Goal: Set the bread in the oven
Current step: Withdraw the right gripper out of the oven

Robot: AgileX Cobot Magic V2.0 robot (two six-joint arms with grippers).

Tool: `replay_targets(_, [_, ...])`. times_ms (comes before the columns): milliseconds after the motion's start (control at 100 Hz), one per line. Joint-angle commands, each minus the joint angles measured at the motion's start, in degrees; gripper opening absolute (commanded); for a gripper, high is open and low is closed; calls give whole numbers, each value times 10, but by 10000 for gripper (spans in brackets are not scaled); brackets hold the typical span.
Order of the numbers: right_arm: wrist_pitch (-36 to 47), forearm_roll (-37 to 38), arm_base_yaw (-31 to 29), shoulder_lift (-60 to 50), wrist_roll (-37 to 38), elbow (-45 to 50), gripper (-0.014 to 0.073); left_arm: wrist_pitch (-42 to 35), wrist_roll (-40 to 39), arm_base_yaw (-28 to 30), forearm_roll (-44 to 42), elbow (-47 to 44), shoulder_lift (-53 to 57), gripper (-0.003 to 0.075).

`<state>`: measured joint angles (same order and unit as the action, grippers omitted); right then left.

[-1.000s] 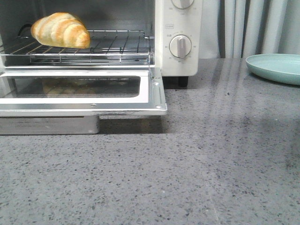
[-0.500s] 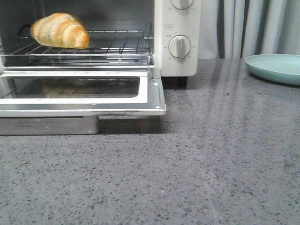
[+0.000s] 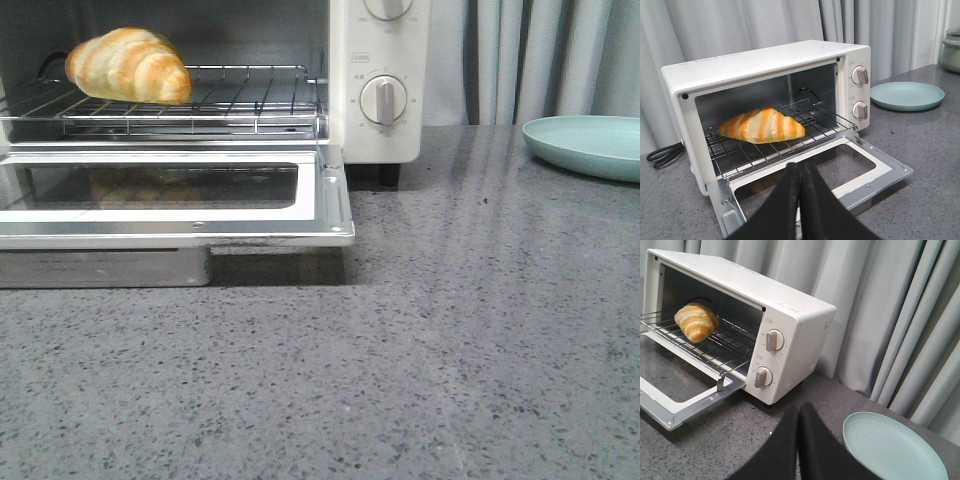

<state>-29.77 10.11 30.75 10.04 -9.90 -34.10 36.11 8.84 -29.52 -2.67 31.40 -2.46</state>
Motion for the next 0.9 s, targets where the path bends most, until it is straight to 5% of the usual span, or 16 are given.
replay_targets(0, [42,9,-3,8,-4,-14,-48,-40,-7,-2,3,14,-9,-21])
replay_targets(420, [42,9,-3,8,-4,-14,-48,-43,-5,0,-7,-7,-9,-21])
replay_targets(560, [42,9,-3,8,-4,-14,-48,-100,-5,39,-4,-49,-9,-21])
replay_targets(890, [42,9,-3,8,-4,-14,-48,-372,-3,190,53,-252,-9,-21])
